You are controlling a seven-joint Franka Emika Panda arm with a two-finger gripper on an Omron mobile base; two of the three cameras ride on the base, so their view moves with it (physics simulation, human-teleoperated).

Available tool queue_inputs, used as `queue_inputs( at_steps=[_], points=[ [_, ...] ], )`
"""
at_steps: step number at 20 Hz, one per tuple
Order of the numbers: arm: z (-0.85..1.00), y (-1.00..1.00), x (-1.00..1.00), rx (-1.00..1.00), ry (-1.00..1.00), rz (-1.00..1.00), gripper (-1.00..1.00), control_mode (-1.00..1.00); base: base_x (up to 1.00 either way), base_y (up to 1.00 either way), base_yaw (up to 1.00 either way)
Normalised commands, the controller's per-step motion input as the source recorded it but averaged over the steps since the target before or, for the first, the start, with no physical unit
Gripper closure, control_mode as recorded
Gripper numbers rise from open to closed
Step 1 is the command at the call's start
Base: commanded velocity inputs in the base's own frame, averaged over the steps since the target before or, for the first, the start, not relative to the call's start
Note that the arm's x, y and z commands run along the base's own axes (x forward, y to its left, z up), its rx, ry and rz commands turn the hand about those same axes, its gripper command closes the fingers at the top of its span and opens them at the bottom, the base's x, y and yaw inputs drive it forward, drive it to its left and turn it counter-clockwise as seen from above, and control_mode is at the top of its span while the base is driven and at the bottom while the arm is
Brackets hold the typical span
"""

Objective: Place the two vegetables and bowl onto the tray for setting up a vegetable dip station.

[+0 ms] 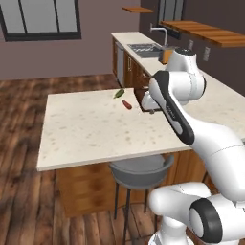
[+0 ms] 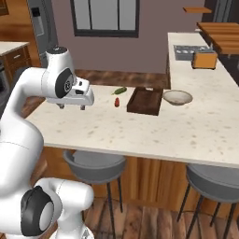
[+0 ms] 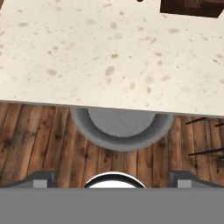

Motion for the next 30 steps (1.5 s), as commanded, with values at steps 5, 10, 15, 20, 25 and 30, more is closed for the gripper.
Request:
queue_inputs(
  at_steps=[5,10,15,20,25,30],
  points=[
    [0.0,0.0,0.0,0.0,0.0,0.0,-1.0,1.0,-0.12,0.61,0.0],
    [0.0,0.0,0.0,0.0,0.0,0.0,-1.0,1.0,-0.09,0.58,0.0],
    [0.0,0.0,0.0,0.0,0.0,0.0,-1.0,1.0,-0.07,0.43,0.0],
    [0.0,0.0,0.0,0.0,0.0,0.0,-1.0,1.0,-0.09,0.4,0.0],
    [0.0,0.0,0.0,0.0,0.0,0.0,-1.0,1.0,-0.12,0.36,0.0],
    [0.0,0.0,0.0,0.0,0.0,0.0,-1.0,1.0,-0.13,0.58,0.0]
  ],
)
